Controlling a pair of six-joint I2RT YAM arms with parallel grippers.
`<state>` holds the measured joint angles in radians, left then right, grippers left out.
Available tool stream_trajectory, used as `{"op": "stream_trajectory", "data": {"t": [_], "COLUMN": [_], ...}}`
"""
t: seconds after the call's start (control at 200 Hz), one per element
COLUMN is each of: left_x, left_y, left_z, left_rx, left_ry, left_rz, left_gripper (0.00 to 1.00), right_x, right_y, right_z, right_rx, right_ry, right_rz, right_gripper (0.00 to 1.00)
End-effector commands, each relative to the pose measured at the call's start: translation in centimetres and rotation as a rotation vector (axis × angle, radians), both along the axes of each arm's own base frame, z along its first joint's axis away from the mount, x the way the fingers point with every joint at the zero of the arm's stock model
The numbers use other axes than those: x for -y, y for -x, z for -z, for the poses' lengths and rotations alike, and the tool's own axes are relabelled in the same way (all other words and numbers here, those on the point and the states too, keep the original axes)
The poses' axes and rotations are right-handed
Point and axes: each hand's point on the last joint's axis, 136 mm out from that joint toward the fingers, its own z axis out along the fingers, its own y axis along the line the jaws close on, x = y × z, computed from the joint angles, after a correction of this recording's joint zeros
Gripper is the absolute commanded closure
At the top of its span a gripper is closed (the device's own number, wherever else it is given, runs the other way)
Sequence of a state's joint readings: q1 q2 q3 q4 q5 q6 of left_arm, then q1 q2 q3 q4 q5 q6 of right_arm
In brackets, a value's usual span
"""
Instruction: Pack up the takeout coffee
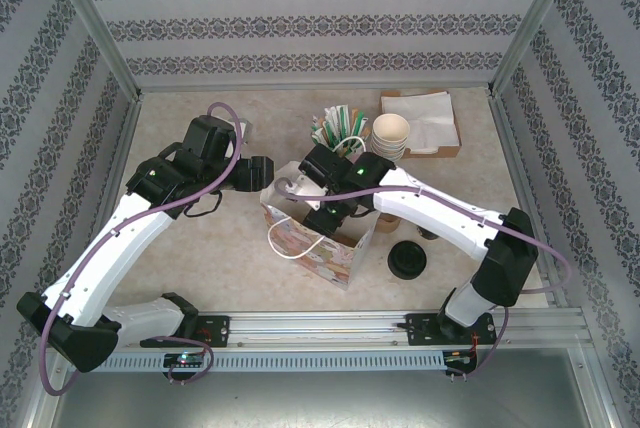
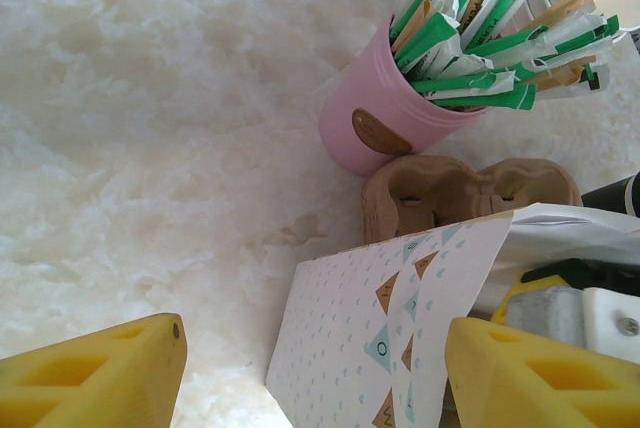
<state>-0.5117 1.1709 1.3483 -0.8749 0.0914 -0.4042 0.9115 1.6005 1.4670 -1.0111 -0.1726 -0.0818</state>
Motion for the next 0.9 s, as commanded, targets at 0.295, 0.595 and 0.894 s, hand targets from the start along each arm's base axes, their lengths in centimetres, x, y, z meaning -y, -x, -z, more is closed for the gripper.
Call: {"op": "stream_trajectory", "data": {"t": [0.295, 0.595, 0.894], "left_x": [0.4, 0.6, 0.5], "left_y": [0.1, -0.3, -0.6], "left_z": [-1.3, -1.4, -1.1], "left_rx": [0.022, 0.024, 0.019], "left_ry": [0.019, 0.024, 0.007], "left_rz": [0.003, 0.002, -0.007], "left_gripper": [0.30, 0.30, 0.29], "right_x": [0.8, 1.3, 1.6], "right_y": [-0.2, -0.3, -0.2], "right_z": [-2.5, -2.9, -2.9], "right_rx": [0.042, 0.068, 0.077], "right_ry": [-0.014, -0.018, -0.010], "right_rz": [0.019, 0.031, 0.032], "right_gripper": [0.27, 0.27, 0.27]}}
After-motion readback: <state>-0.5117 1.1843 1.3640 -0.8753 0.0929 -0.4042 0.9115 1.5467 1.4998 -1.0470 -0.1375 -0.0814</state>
